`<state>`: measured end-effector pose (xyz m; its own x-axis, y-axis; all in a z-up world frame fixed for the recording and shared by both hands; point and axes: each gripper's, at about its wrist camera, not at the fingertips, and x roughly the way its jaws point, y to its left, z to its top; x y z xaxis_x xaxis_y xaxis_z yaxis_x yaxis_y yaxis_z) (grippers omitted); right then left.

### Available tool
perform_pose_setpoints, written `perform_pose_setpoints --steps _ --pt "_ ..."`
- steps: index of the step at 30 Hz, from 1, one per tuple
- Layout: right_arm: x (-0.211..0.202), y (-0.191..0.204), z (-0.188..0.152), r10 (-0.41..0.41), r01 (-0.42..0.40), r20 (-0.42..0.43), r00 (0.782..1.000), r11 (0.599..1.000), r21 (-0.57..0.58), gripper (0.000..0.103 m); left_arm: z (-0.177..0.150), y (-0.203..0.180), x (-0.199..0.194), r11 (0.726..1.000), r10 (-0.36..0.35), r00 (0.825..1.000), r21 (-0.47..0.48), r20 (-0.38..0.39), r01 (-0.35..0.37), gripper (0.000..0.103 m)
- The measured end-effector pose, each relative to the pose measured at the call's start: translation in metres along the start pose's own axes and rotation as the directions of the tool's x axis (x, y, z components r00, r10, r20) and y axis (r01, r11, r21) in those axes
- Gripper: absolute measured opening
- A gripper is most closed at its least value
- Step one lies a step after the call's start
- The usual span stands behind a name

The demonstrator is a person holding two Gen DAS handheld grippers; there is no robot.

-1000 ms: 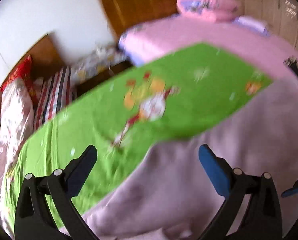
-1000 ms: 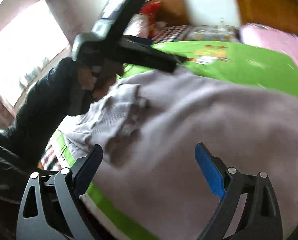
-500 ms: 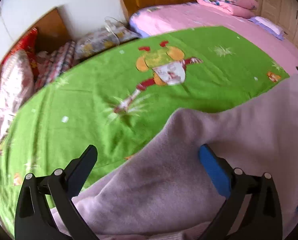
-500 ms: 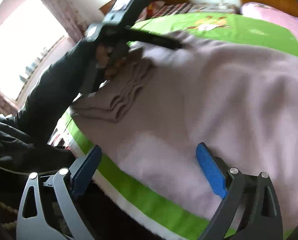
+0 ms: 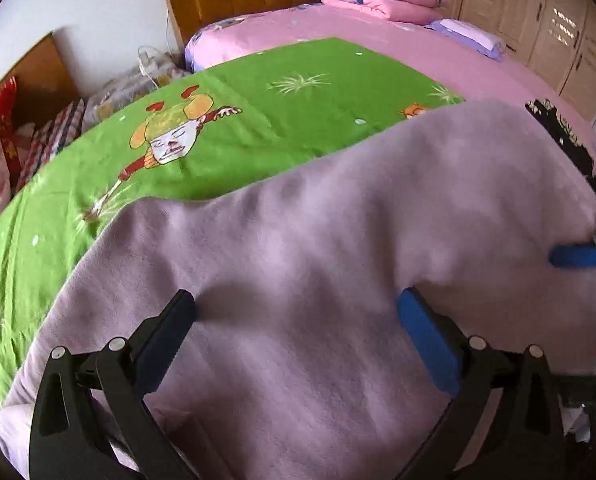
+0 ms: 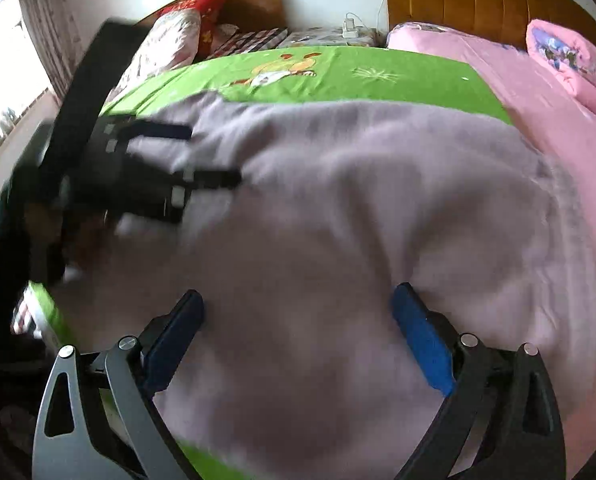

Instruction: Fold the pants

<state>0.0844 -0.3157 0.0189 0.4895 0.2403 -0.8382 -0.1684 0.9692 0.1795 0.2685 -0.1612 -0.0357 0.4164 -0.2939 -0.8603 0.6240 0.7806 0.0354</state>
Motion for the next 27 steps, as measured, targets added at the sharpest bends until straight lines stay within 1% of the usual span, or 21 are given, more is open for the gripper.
perform_pose_setpoints --steps 2,5,7,9,10,11,12,13,15,19,23,26,27 --pt "-0.008 -0.007 -0.006 0.011 -0.012 0.013 1.0 0.999 0.03 0.092 -0.001 0.001 0.003 1.0 0.001 1.0 0.0 0.0 -0.001 0.102" --pt "-0.025 -0.012 -0.005 -0.024 0.019 0.056 0.998 0.996 0.087 0.092 -0.003 -0.002 0.003 1.0 0.015 1.0 0.009 0.008 -0.015 0.102" --pt "-0.034 -0.011 -0.004 -0.016 0.006 0.083 0.996 0.993 0.119 0.092 -0.003 -0.001 0.003 1.0 0.012 1.0 0.003 0.008 -0.012 0.102" --pt "-0.035 -0.007 0.0 0.009 -0.02 0.096 0.995 0.993 0.115 0.092 -0.004 -0.001 0.001 1.0 0.013 1.0 0.003 0.01 -0.013 0.102" --pt "-0.033 -0.002 0.0 0.033 -0.042 0.089 0.995 0.994 0.1 0.092 -0.004 -0.002 0.001 1.0 0.014 1.0 0.004 0.012 -0.014 0.102" --pt "-0.028 0.0 -0.002 0.045 -0.052 0.072 0.996 0.994 0.095 0.092 -0.004 -0.001 0.002 1.0 0.013 1.0 0.003 0.013 -0.013 0.102" --pt "-0.018 -0.001 -0.005 0.038 -0.041 0.036 0.999 0.994 0.1 0.092 -0.004 -0.001 0.002 1.0 0.011 1.0 0.001 0.013 -0.011 0.102" --pt "-0.014 -0.002 -0.007 0.035 -0.038 0.028 0.999 0.994 0.103 0.092 -0.004 -0.001 0.002 1.0 0.009 1.0 0.0 0.013 -0.009 0.102" --pt "-0.016 -0.002 -0.012 0.043 -0.048 0.048 0.998 0.993 0.104 0.092 -0.004 0.0 0.002 1.0 0.008 1.0 -0.002 0.014 -0.008 0.102" --pt "-0.025 -0.009 -0.018 0.07 -0.077 0.058 0.996 0.988 0.135 0.092 -0.004 0.0 0.002 1.0 0.007 1.0 -0.003 0.013 -0.006 0.102" --pt "-0.026 -0.007 -0.023 0.052 -0.06 0.067 0.996 0.992 0.114 0.092 -0.004 0.0 0.002 1.0 0.01 1.0 -0.003 0.016 -0.009 0.102" --pt "-0.024 0.0 -0.031 0.029 -0.035 0.099 0.995 0.998 0.059 0.093 -0.004 0.001 0.002 1.0 0.009 1.0 -0.005 0.014 -0.009 0.102" --pt "-0.024 0.0 -0.032 0.032 -0.039 0.101 0.994 0.997 0.063 0.093 -0.004 0.001 0.002 1.0 0.01 1.0 -0.007 0.01 -0.01 0.102"
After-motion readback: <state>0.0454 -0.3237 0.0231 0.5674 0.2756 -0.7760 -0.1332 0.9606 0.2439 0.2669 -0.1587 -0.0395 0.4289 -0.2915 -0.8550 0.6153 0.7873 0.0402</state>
